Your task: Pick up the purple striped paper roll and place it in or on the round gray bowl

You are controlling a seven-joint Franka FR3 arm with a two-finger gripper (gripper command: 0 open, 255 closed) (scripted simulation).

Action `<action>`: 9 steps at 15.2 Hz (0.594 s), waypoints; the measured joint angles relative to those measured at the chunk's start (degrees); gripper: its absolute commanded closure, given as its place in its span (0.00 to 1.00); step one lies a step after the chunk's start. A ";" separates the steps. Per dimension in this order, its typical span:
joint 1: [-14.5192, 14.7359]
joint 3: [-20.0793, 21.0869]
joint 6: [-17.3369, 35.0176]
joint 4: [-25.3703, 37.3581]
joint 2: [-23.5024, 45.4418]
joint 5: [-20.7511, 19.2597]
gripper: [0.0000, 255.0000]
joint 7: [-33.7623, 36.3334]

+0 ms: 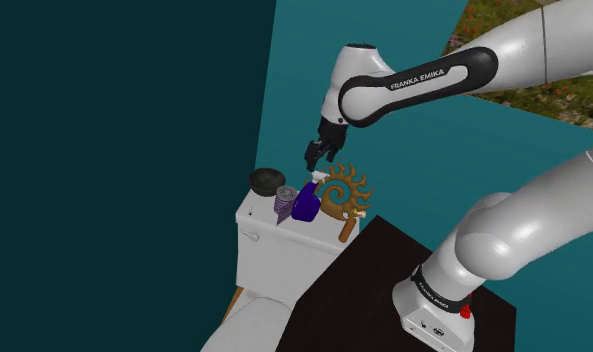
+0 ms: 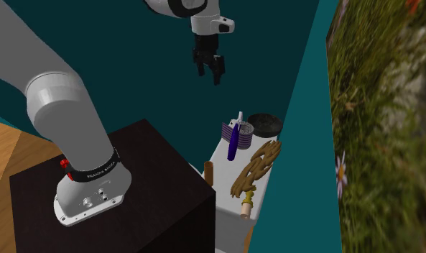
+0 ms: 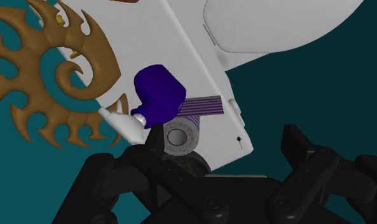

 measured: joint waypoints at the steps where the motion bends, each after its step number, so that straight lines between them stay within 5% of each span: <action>1: -0.31 0.08 1.55 0.12 1.79 -0.19 0.00 0.84; 9: -2.50 -0.21 14.64 4.39 20.15 -3.14 0.00 8.05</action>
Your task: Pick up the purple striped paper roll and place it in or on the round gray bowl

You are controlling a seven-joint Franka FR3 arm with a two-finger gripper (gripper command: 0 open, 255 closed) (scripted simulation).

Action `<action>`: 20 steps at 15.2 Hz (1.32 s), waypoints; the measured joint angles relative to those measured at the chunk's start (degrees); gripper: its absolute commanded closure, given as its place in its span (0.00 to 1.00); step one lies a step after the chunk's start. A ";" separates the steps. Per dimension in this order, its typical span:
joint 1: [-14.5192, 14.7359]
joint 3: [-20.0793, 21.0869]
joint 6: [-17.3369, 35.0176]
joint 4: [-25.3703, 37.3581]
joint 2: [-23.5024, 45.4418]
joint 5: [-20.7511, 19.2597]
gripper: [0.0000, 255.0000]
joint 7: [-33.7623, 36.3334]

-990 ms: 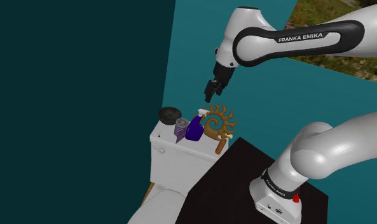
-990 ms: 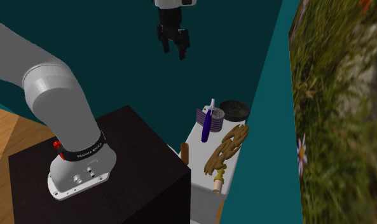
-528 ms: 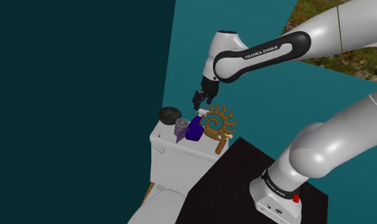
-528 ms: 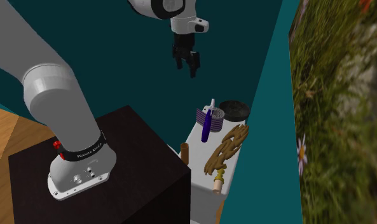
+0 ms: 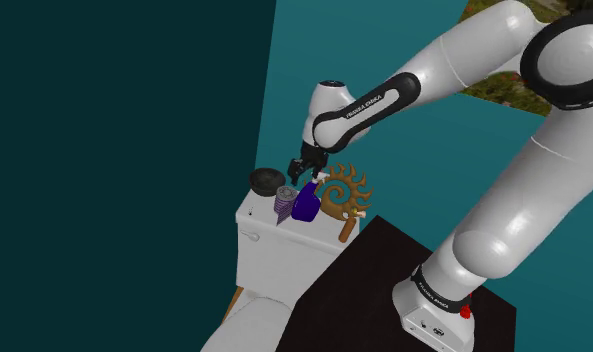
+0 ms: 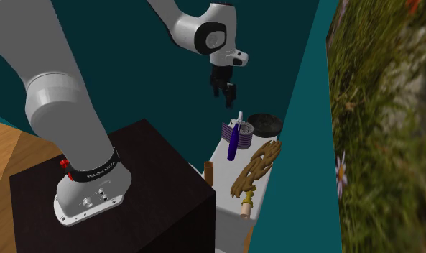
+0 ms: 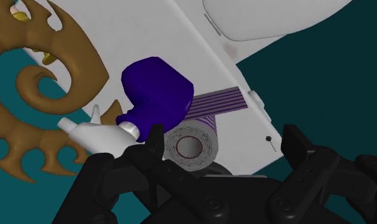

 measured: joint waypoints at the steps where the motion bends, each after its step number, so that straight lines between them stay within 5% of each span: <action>1: -0.15 -0.22 1.21 1.24 2.59 -0.43 0.00 0.88; 12: -0.60 -3.87 10.69 14.90 26.90 -1.95 0.00 7.85; 20: 0.07 -3.89 14.93 17.54 30.99 -2.23 0.00 8.51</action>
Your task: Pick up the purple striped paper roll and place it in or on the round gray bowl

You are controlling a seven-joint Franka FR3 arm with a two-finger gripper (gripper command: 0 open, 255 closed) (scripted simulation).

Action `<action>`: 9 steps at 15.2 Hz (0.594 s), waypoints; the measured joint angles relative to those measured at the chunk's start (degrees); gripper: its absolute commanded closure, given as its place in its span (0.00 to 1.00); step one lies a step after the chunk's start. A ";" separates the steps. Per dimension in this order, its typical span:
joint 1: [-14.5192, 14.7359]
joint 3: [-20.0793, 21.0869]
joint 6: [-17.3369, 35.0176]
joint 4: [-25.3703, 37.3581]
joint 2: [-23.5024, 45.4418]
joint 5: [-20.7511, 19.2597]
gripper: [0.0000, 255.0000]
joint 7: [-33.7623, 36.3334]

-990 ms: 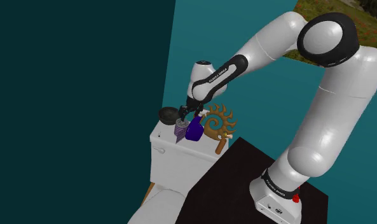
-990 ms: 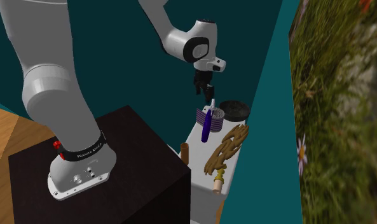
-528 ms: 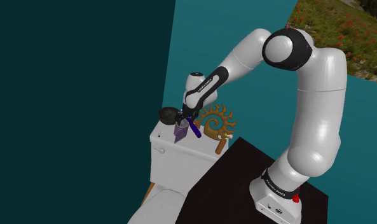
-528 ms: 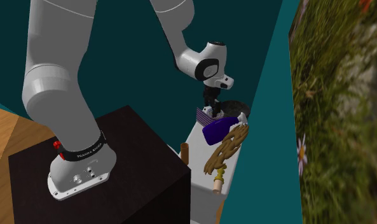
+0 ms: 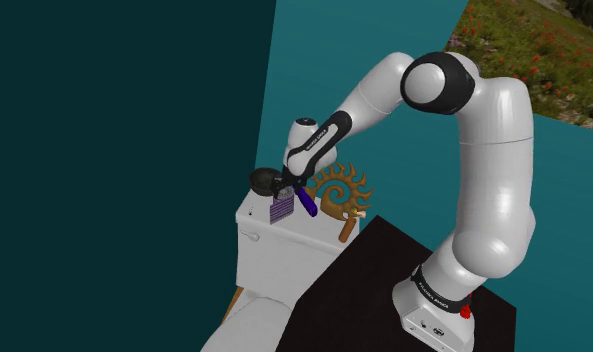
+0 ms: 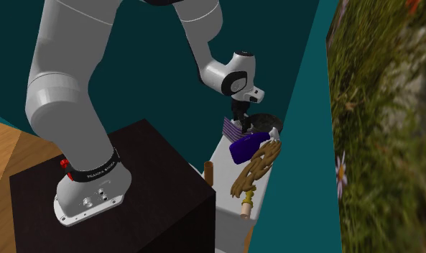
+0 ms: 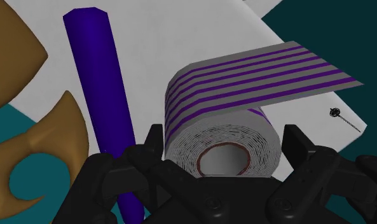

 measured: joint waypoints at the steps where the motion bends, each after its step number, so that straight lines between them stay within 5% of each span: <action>1: -0.26 0.16 0.30 -0.22 -0.07 0.02 0.00 -0.36; 6: 0.12 -0.08 -0.04 0.30 0.17 -0.10 0.00 0.18; 7: 0.24 -0.14 0.65 -0.54 -0.12 -0.12 1.00 0.42; 9: -0.09 -0.12 2.08 -0.48 0.03 -0.09 1.00 0.12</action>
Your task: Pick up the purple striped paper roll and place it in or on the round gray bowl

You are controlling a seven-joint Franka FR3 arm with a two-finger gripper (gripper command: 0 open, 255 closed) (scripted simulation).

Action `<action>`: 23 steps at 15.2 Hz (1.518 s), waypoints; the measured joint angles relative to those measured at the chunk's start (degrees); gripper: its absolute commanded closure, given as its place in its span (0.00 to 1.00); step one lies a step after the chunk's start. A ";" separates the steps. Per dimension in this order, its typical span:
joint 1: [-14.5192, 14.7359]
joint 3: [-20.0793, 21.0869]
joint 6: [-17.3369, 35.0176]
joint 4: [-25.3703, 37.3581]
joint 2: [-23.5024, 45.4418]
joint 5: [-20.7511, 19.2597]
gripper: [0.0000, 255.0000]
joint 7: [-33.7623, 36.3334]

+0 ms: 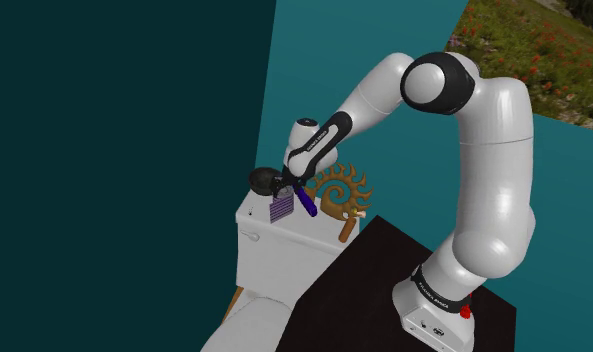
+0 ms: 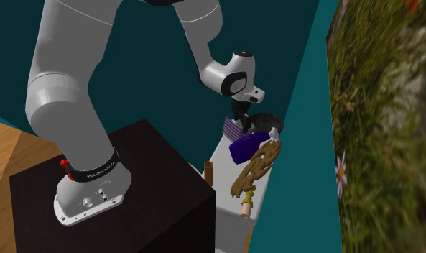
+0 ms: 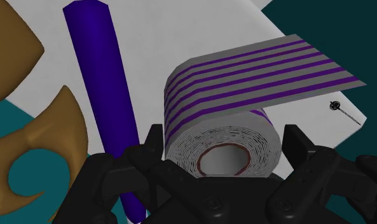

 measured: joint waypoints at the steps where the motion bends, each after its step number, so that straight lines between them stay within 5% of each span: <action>1: -0.01 -0.09 1.37 -0.58 -0.08 -0.03 1.00 0.06; 11: 0.00 -0.26 2.36 0.30 0.50 0.08 1.00 0.07; 14: -0.27 -0.05 -3.55 -0.65 -1.33 0.35 1.00 -0.23; 23: -0.80 0.28 -9.19 -2.27 -7.07 0.92 1.00 -0.76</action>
